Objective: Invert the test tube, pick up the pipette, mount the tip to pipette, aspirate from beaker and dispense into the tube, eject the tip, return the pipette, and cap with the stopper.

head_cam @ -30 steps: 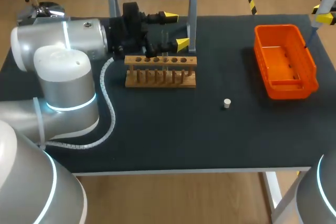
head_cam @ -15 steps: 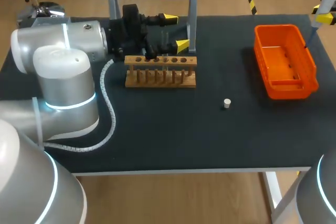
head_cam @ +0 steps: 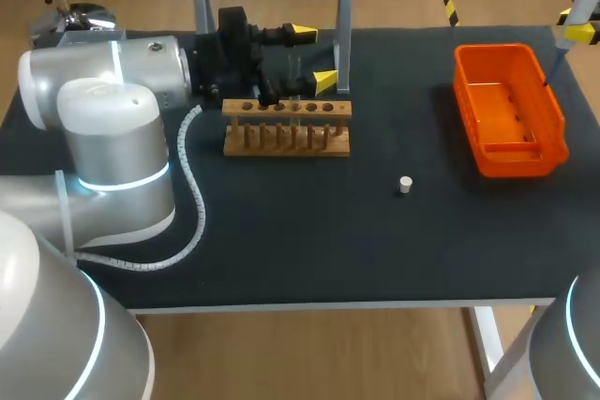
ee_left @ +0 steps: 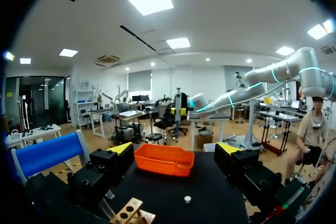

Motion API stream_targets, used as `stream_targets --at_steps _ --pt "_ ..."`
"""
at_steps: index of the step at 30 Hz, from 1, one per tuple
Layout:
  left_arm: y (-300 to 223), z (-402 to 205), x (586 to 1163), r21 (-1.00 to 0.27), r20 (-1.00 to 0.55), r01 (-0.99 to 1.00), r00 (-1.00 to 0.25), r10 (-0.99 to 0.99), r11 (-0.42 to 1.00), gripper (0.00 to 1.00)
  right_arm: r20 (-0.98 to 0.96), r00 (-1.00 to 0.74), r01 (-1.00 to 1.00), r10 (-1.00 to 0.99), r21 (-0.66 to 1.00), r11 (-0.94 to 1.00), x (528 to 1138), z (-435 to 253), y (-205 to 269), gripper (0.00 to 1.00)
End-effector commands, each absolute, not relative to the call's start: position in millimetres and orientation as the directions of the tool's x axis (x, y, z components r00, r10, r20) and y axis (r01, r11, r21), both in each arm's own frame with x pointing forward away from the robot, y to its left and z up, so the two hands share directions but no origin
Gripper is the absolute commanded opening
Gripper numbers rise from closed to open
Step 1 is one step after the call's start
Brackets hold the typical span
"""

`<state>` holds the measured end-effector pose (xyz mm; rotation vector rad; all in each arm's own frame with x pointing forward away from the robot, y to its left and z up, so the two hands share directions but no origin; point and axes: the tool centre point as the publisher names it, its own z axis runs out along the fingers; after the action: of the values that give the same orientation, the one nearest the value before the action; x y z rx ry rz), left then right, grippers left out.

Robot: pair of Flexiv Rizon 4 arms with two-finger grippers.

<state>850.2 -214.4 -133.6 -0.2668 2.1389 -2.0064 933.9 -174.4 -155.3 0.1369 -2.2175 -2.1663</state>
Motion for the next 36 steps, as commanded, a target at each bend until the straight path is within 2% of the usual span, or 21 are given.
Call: stream_targets --at_steps 1,10,36 --pt "-216.5 -134.3 849.7 -0.998 -0.021 0.004 -0.963 -0.270 0.062 1.00 -0.034 -0.995 -0.036 -0.093 0.999 0.024 934.7 -154.6 -175.5 0.00" --pt "-216.5 -134.3 849.7 -0.998 -0.021 0.004 -0.963 -0.270 0.062 1.00 -0.027 -0.994 -0.032 -0.103 0.998 0.045 922.1 -160.4 -153.2 0.00" --pt "-216.5 -134.3 849.7 -0.998 -0.021 0.004 -0.963 -0.270 0.062 1.00 -0.081 -0.991 -0.082 -0.107 0.997 0.007 851.5 -159.4 -16.2 0.00"
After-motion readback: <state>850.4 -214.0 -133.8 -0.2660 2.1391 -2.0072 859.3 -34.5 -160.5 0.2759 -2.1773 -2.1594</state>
